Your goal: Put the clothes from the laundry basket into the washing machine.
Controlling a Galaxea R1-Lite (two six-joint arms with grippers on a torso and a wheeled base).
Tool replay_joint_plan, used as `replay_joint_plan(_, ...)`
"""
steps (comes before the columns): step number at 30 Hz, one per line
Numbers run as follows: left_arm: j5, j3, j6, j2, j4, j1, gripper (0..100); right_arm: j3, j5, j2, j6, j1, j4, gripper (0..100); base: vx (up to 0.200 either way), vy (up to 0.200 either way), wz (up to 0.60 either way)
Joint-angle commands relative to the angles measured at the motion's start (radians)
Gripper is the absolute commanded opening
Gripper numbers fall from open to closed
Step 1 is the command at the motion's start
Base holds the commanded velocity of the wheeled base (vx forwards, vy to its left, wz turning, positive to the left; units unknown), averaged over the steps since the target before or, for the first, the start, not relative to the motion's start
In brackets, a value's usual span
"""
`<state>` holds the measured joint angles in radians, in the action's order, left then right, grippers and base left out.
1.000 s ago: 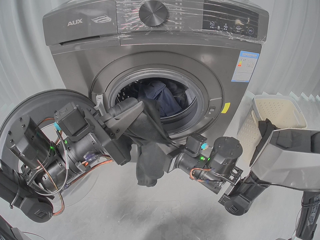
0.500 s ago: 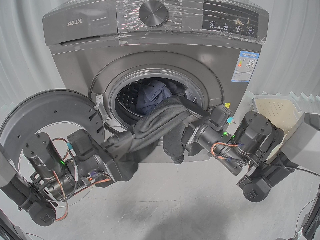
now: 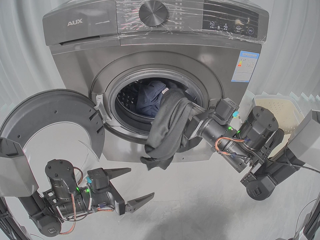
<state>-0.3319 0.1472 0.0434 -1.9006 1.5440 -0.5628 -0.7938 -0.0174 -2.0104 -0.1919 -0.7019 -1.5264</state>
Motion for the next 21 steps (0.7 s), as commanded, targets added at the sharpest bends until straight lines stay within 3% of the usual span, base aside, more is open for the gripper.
replay_joint_plan(1,-0.01,-0.005,0.004,-0.034,0.001,-0.002,100,0.018,-0.002,0.002,-0.015,-0.019,-0.006,0,0.0,0.0,0.0)
replay_joint_plan(4,-0.001,0.095,-0.004,-0.037,0.002,0.001,100,0.042,-0.016,0.004,-0.017,-0.05,-0.008,0,0.0,0.0,0.0)
replay_joint_plan(6,0.039,0.189,-0.016,-0.061,0.004,0.003,100,0.056,-0.018,0.004,-0.017,-0.068,-0.008,0,0.0,0.0,0.0)
replay_joint_plan(9,0.057,0.276,-0.03,-0.095,0.002,-0.006,100,0.067,-0.019,0.002,-0.017,-0.076,-0.006,0,0.0,0.0,0.0)
replay_joint_plan(21,0.071,0.589,-0.023,-0.304,0.001,-0.003,100,0.061,-0.022,0.002,-0.023,-0.11,-0.005,0,0.0,0.0,0.0)
